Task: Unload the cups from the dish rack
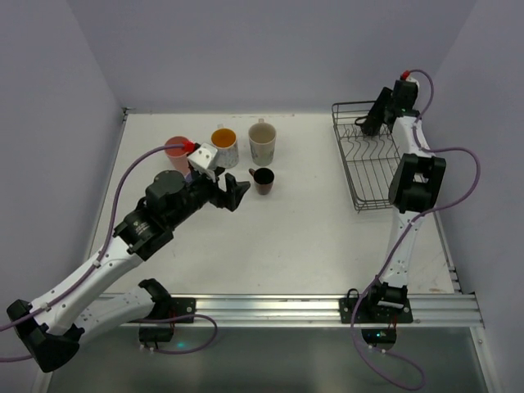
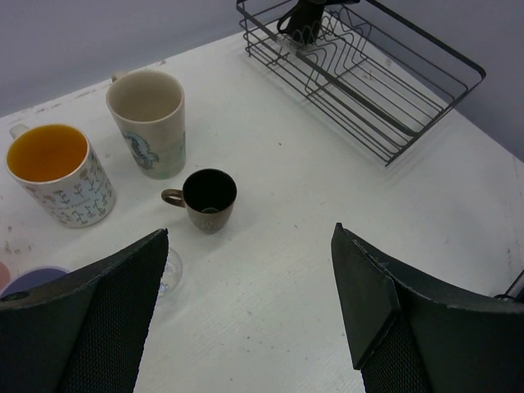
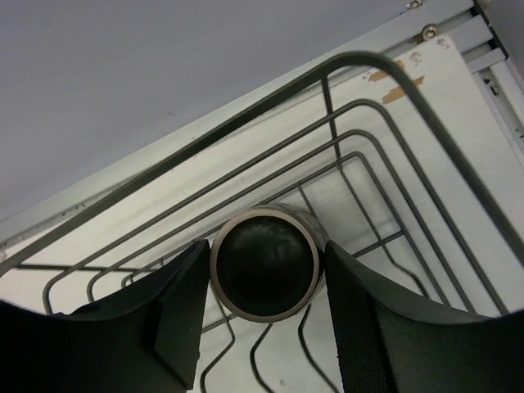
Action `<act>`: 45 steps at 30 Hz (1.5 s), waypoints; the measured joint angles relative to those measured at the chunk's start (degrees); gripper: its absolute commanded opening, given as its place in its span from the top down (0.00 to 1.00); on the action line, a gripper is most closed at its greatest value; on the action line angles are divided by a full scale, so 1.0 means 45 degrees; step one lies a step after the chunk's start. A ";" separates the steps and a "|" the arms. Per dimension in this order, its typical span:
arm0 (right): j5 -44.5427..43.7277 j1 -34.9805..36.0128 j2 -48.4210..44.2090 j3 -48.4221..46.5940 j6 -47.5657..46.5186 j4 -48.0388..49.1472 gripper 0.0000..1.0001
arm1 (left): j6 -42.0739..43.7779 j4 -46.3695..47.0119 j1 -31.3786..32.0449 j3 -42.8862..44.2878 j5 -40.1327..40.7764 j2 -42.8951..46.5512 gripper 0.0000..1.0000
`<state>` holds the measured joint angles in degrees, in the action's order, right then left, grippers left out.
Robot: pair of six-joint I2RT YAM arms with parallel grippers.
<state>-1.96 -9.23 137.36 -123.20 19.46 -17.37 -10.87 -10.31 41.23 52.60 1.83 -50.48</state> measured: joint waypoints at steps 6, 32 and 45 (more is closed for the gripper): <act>0.0355 0.0219 -0.0952 0.1365 0.0515 0.0447 0.71 | -0.0233 0.0107 0.0000 0.0039 -0.0515 -0.1073 0.16; 0.4741 -0.1875 -0.3740 0.6674 0.6654 0.5731 0.71 | -0.3691 0.4231 0.0010 0.4857 -0.4133 -0.9311 0.18; 0.6368 -0.2093 -0.4114 0.8165 0.8281 0.7616 0.71 | -0.3434 0.4367 0.0010 0.9530 -0.4566 -1.3789 0.19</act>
<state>26.70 -18.65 118.85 -86.46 56.73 16.91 -26.33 9.34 41.28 95.48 -18.72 -112.53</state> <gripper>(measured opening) 0.567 0.821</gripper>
